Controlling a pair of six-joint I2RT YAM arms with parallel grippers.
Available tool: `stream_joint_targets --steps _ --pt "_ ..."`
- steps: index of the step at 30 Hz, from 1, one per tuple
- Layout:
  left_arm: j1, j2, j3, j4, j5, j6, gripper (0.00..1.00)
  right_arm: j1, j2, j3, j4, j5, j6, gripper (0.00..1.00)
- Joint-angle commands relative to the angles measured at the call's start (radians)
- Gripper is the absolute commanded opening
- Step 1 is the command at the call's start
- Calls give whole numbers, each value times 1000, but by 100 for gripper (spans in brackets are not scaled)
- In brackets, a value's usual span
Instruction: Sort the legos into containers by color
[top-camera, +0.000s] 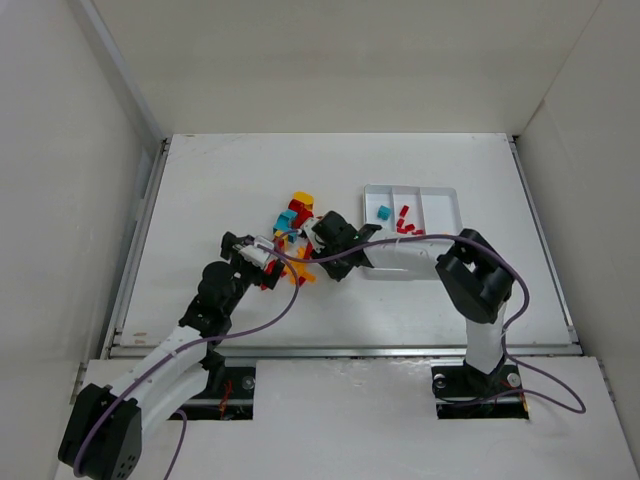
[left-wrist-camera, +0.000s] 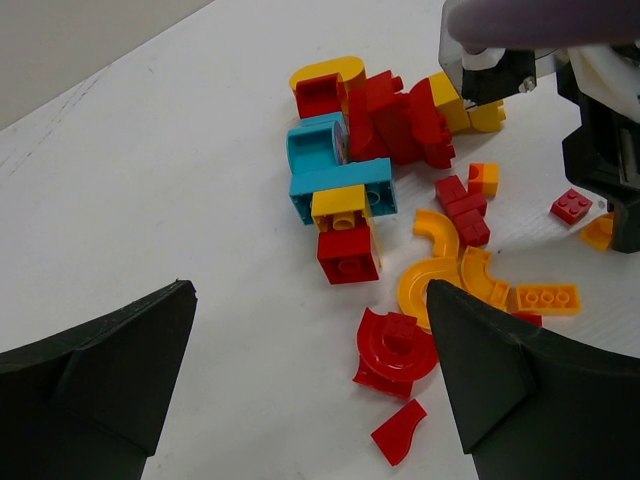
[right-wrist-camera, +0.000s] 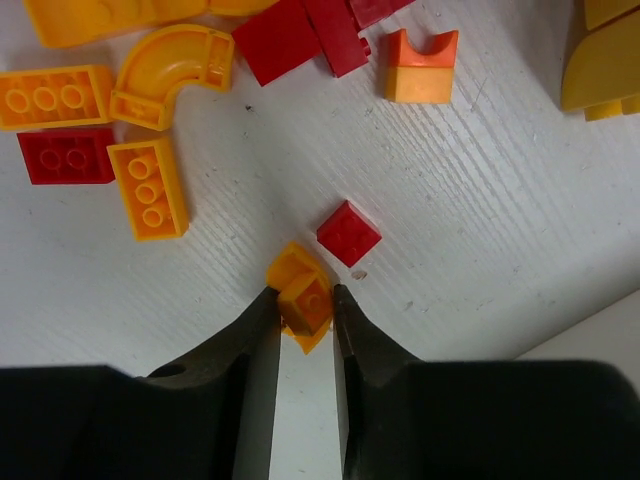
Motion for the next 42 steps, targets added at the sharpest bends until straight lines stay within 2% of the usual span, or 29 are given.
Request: stream_joint_targets --steps 1,3,4,5,6,7,8,17,20,22,25,26,27,28,29,32,34,37,42 --pt "5 -19 -6 56 -6 0 100 -3 4 -21 10 -14 -29 25" --pt "5 -19 -6 56 3 0 100 -3 -23 -40 21 -33 -38 19" --pt "5 -19 -6 56 3 0 100 -3 -23 -50 21 -44 -38 10" --pt "5 -19 -6 56 3 0 100 -3 -40 -51 21 -44 -38 6" --pt "5 -19 -6 56 3 0 100 -3 -40 -51 21 -44 -47 6" --pt "5 -19 -6 56 12 0 100 -3 -66 -61 21 -54 -47 1" --pt "5 -19 -6 56 12 0 100 -3 -78 -61 21 -54 -56 0" --pt "5 -30 -6 56 137 0 100 -3 -314 -159 101 -231 -75 0" --pt "5 -42 -6 36 271 15 100 -3 -356 -159 110 -289 -118 0" --pt "5 -53 3 10 411 60 100 -3 -396 -159 110 -315 -159 0" --pt "5 -62 55 -73 547 197 100 -3 -457 -159 110 -375 -233 0" --pt "5 -62 69 -88 578 219 97 -3 -471 -159 110 -387 -250 0" --pt "-4 -62 103 -108 617 253 86 -3 -482 -159 110 -407 -265 0" --pt "-4 -62 123 -162 659 291 81 -3 -496 -159 110 -407 -277 0" --pt "-4 -62 144 -191 740 369 77 -3 -496 -144 101 -407 -303 0" --pt "-13 4 235 -314 878 472 69 -3 -496 -100 63 -416 -329 0" --pt "-13 57 301 -363 917 541 69 -3 -485 -80 40 -442 -345 0" --pt "-13 91 326 -378 955 577 76 -3 -476 -67 27 -476 -356 0" --pt "-22 123 374 -436 977 656 76 -3 -497 -66 27 -489 -356 0"
